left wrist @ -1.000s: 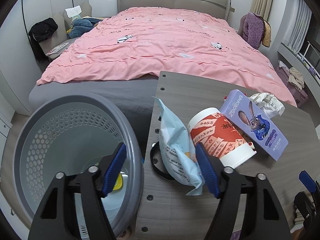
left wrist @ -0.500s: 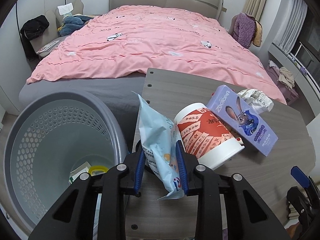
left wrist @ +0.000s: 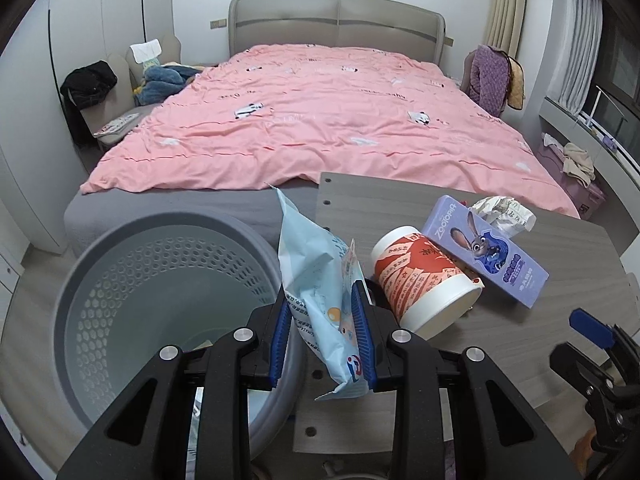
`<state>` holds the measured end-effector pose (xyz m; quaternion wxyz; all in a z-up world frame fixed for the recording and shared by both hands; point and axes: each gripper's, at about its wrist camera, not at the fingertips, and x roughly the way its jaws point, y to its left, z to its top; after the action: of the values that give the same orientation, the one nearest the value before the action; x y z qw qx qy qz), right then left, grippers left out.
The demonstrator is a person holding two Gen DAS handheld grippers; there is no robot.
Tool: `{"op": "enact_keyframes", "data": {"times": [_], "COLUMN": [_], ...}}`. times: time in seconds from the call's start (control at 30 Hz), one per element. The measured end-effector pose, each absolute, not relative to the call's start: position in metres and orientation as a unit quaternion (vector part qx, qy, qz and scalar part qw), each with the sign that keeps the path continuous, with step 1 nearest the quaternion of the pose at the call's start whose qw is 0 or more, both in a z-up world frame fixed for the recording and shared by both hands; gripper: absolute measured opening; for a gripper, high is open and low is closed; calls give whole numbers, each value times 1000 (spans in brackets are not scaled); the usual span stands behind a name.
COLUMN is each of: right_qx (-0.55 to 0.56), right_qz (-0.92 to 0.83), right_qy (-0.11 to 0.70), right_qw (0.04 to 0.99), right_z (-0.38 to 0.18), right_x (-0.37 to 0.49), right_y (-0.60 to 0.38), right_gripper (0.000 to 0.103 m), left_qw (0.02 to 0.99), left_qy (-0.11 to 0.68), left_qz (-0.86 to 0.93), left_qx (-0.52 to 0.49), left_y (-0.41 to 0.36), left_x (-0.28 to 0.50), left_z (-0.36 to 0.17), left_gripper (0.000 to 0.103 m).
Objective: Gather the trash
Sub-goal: 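Close the left gripper on the blue snack bag and lift it, then grasp the orange-and-white paper cup with the right gripper while the left gripper holds the bag over the basket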
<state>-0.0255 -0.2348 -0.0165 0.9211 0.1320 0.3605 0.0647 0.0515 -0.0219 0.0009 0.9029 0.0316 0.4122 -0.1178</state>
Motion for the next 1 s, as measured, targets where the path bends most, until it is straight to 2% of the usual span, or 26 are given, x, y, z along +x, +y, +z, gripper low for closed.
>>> {"op": "enact_keyframes", "data": {"times": [0.37, 0.7, 0.77, 0.9, 1.0], "right_qx": [66, 5, -1, -3, -1], "right_qz": [81, 40, 35, 35, 34], "right_qy": [384, 431, 440, 460, 458], "right_qw": [917, 901, 897, 887, 888], "right_z": [-18, -40, -44, -52, -51], "right_x": [35, 73, 78, 82, 80], "right_y": [-173, -146, -144, -142, -142], "right_gripper": [88, 88, 87, 68, 67], "left_qw": [923, 924, 923, 923, 922], "left_qy": [377, 381, 383, 383, 385], "left_qz": [-67, -37, -37, -36, -36], "left_qx": [23, 4, 0, -2, -7], "left_y": [30, 62, 64, 68, 70], "left_x": [32, 33, 33, 34, 35], "left_z": [14, 6, 5, 3, 0], "left_gripper": [29, 29, 29, 29, 29]}}
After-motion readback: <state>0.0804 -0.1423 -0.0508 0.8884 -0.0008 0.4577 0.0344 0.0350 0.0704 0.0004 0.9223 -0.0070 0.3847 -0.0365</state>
